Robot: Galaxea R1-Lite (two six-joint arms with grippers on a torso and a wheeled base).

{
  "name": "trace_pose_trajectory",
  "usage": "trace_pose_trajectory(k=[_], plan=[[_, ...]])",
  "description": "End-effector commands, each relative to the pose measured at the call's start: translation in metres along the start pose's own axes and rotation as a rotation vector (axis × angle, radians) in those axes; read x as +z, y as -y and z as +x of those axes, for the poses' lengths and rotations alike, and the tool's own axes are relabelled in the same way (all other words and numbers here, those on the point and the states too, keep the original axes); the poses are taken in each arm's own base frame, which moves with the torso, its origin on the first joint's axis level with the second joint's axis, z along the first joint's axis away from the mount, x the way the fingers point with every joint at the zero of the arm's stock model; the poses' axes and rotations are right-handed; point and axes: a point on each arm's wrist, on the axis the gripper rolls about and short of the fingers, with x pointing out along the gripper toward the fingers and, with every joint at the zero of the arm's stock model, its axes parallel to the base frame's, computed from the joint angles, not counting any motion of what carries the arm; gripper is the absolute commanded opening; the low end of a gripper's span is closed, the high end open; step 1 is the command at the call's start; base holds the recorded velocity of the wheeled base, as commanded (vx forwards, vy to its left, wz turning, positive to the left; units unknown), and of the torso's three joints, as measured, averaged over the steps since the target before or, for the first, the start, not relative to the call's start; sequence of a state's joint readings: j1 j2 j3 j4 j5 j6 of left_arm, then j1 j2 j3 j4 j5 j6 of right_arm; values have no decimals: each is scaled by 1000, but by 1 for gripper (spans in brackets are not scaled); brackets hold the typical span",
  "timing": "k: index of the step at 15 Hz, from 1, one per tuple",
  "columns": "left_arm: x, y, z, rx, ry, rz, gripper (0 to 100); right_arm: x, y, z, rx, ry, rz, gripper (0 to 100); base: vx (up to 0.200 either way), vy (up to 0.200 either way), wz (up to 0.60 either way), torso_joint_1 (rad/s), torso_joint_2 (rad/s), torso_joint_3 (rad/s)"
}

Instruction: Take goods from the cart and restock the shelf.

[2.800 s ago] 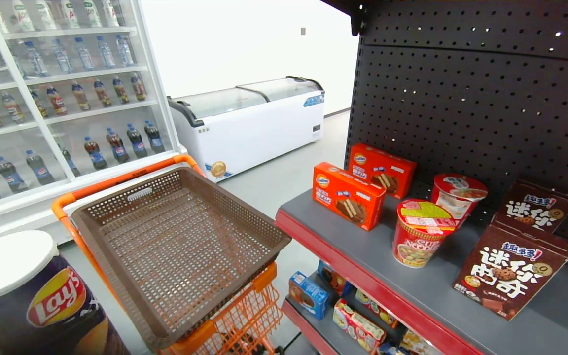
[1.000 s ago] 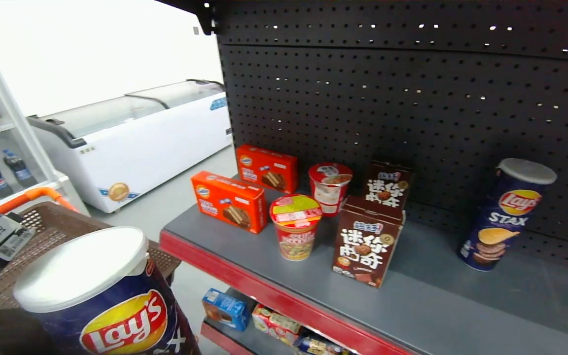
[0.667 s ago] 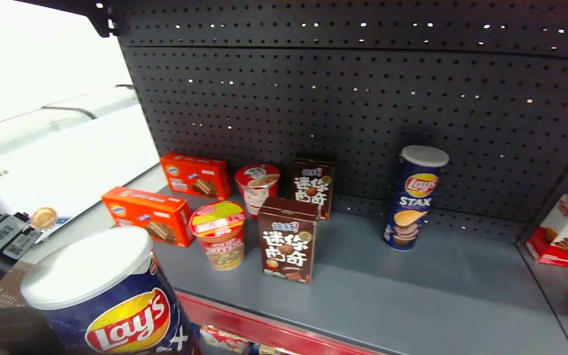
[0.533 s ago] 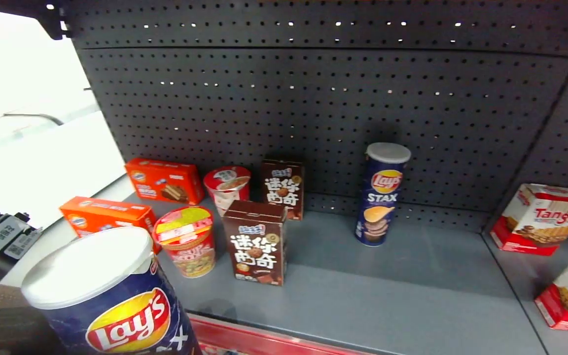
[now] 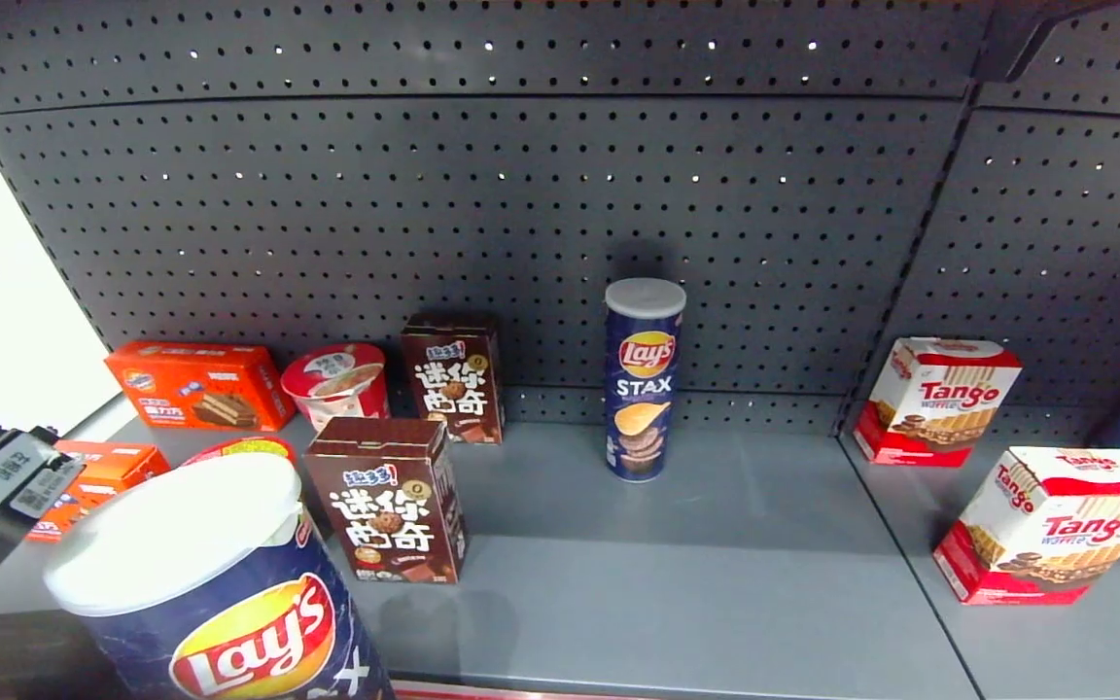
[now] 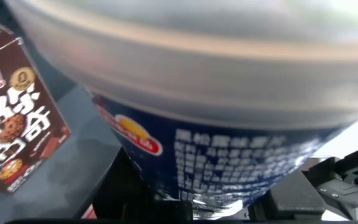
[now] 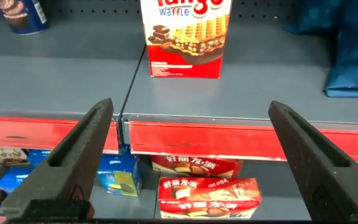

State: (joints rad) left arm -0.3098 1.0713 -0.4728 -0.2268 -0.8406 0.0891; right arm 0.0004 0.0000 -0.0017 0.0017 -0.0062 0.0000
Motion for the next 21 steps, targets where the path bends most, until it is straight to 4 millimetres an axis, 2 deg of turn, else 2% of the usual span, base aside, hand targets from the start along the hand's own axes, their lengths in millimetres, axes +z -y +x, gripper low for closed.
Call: trace_pose_trajectory(k=[1,7,8,9,10,11,12,16,18,19,21], plan=[[0,0,0,2,2,1,0,0,0,0,0,-2,2,100,0,0,0,0,0,0],[-9,4,-3,2,-7,-8,0,1,-1,0,35,-12,-41,100,0,0,0,0,0,0],[-11,6,-5,1,-3,-5,0,7,-1,1,33,-10,18,100,0,0,0,0,0,0],[-13,10,-8,2,2,1,0,90,1,-4,111,72,178,100,0,0,0,0,0,0],[-16,10,-8,1,-5,-6,0,110,2,3,194,25,81,100,0,0,0,0,0,0],[-17,10,-8,1,-5,-6,0,123,4,0,288,42,-61,100,0,0,0,0,0,0],[-16,10,-8,3,-4,-6,0,130,4,4,345,4,-105,100,0,0,0,0,0,0],[-18,12,-10,28,-1,-5,0,141,-12,40,601,-97,-164,100,0,0,0,0,0,0],[-18,12,-10,27,-2,-6,0,147,-22,66,641,-119,-166,100,0,0,0,0,0,0],[-18,12,-10,26,-3,-7,0,149,-25,73,646,-115,-166,100,0,0,0,0,0,0],[-16,12,-10,26,0,-4,0,158,-45,127,630,-87,-170,100,0,0,0,0,0,0]])
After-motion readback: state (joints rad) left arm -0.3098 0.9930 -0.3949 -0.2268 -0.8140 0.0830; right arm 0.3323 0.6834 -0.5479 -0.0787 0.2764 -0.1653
